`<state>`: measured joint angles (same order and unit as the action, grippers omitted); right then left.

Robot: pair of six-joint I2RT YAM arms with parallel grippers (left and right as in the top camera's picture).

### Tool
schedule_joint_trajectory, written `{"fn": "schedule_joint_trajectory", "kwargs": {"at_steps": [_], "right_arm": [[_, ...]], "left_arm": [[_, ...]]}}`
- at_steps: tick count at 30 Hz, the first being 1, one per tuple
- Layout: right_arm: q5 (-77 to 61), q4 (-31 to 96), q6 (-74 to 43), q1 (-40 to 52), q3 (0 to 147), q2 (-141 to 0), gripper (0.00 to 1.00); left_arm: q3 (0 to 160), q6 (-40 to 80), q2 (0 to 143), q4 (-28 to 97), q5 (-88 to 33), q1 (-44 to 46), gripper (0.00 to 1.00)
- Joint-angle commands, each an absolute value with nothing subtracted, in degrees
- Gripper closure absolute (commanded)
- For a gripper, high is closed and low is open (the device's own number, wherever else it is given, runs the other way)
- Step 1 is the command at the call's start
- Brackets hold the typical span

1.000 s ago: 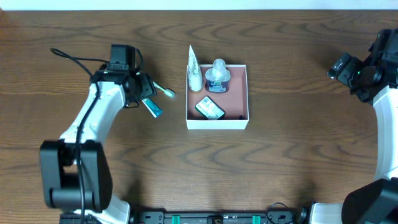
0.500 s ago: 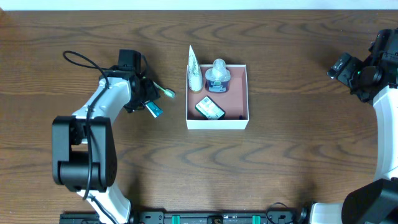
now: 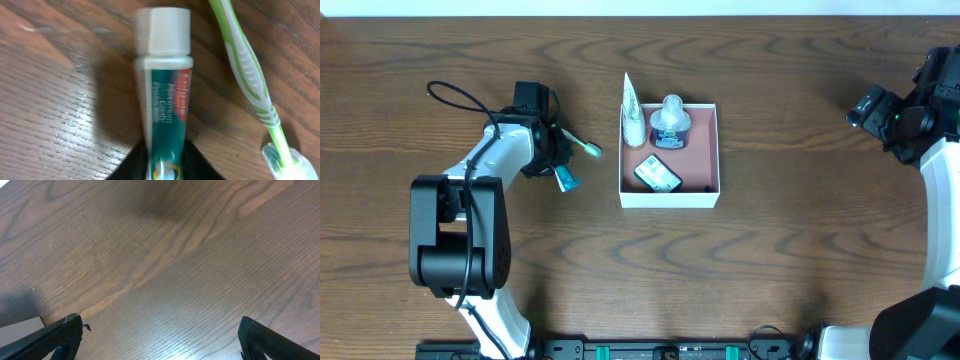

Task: Pack container
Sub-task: 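Move left gripper back to the Colgate toothpaste tube and grasp it, then carry the toothpaste tube with left gripper into the box and release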

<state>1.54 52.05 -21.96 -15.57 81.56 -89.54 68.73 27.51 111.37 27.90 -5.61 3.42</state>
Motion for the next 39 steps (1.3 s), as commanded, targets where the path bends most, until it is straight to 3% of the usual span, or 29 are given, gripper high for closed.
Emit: {"fn": "schedule_joint_trajectory", "kwargs": {"at_steps": [1,4,12,23,31,36,39], "right_arm": [[2.13,52.12,-22.26,-15.75,81.71,-89.91,0.01],[2.13,52.12,-22.26,-15.75,81.71,-89.91,0.01],[2.13,52.12,-22.26,-15.75,81.71,-89.91,0.01],[2.13,52.12,-22.26,-15.75,81.73,-89.91,0.01],[2.13,52.12,-22.26,-15.73,81.71,-89.91,0.01],[2.13,52.12,-22.26,-15.75,81.71,-89.91,0.01],[2.13,52.12,-22.26,-15.75,81.71,-89.91,0.01]], "left_arm": [[68.60,26.76,112.95,28.62,-5.34,3.16,0.89],[68.60,25.30,112.92,29.65,-5.34,3.16,0.94],[72.69,21.45,108.31,35.55,-5.37,3.16,0.94],[81.41,6.48,87.24,43.18,-10.22,5.52,0.94],[81.38,-16.27,74.06,41.04,-14.50,19.86,0.94],[81.34,-30.76,74.08,40.86,-14.22,30.41,0.94],[81.34,-33.52,76.38,40.18,-12.23,34.20,0.94]]}}
